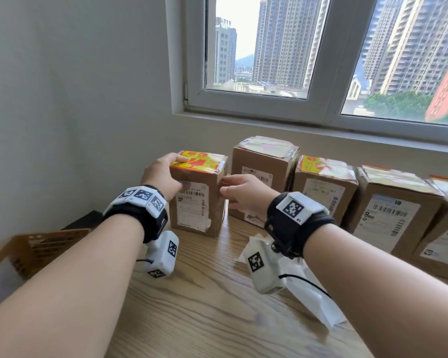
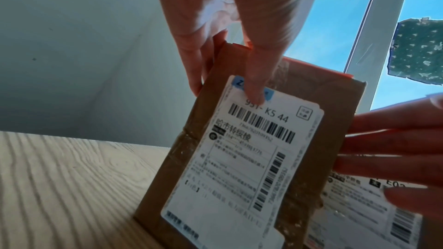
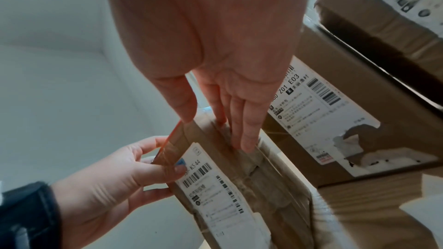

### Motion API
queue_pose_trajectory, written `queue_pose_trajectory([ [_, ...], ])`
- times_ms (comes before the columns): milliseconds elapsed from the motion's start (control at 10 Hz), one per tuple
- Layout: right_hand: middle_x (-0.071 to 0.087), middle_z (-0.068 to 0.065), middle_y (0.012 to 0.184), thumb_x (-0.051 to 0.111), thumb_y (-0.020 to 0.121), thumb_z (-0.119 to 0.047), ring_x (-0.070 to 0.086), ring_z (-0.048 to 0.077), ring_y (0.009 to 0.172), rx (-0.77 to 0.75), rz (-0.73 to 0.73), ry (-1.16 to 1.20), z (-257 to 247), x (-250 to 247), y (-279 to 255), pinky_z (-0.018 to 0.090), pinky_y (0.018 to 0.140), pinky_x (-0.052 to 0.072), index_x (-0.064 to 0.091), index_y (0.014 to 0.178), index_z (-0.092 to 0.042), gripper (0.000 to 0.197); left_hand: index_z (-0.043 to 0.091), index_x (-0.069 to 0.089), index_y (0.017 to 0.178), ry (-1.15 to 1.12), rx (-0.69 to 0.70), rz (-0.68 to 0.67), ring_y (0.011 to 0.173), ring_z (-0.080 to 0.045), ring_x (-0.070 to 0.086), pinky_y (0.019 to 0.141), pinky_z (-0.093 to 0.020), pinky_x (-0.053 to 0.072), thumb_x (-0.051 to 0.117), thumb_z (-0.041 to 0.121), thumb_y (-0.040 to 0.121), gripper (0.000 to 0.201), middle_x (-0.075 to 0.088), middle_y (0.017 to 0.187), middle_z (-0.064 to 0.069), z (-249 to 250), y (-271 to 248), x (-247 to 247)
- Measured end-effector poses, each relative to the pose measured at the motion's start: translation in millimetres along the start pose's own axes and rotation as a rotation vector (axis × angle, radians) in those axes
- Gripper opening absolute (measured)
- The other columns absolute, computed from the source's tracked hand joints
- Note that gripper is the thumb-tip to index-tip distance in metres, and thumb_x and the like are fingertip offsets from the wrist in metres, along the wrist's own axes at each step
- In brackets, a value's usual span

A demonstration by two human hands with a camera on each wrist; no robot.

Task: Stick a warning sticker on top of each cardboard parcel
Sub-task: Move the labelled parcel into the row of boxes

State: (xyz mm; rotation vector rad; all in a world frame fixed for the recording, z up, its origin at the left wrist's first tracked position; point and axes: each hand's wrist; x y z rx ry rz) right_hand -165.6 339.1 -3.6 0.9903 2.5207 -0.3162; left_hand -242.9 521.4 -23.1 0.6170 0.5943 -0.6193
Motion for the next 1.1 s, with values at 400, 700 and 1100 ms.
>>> queue_pose_trajectory([
  [400, 0.058, -0.006, 0.136, 0.059, 0.091, -0.025, 0.044, 0.017, 0.131, -0.296, 0.562, -0.835, -0.4, -68.8, 20.9, 0.039, 0.114, 0.028, 0.059, 0.13, -0.027, 0.039, 0.033, 0.057, 0.122, -0.006, -0.001, -0.046, 0.106, -0.024, 0.059, 0.083, -0.03, 0.051, 0.077, 0.007, 0.074, 0.059, 0.061, 0.123, -0.003, 2.6, 52.1, 27.6],
  [700, 0.068, -0.003, 0.122, 0.053, 0.077, 0.007, 0.058, 0.02, 0.116, -0.296, 0.513, -0.729, 19.7, -87.2, 32.6, 0.025, 0.099, 0.042, 0.069, 0.117, -0.03, 0.057, 0.034, 0.055, 0.121, -0.032, 0.001, -0.074, 0.104, -0.026, 0.057, 0.079, -0.032, 0.051, 0.072, 0.001, 0.077, 0.058, 0.059, 0.123, -0.004, 5.6, 76.8, 45.1],
  [1100, 0.049, -0.008, 0.146, 0.048, 0.092, -0.004, 0.036, 0.015, 0.14, -0.305, 0.528, -0.654, 20.3, -94.4, 9.7, 0.031, 0.117, 0.022, 0.057, 0.133, -0.025, 0.047, 0.038, 0.034, 0.145, -0.037, -0.028, 0.004, 0.145, -0.029, 0.02, 0.114, -0.041, 0.03, 0.057, -0.005, 0.08, 0.082, 0.011, 0.159, -0.012, 24.6, 56.4, 42.8],
])
Point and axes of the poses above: each hand's wrist, its own y-axis towards the middle knuckle, its own x-axis out of the palm, z = x × y
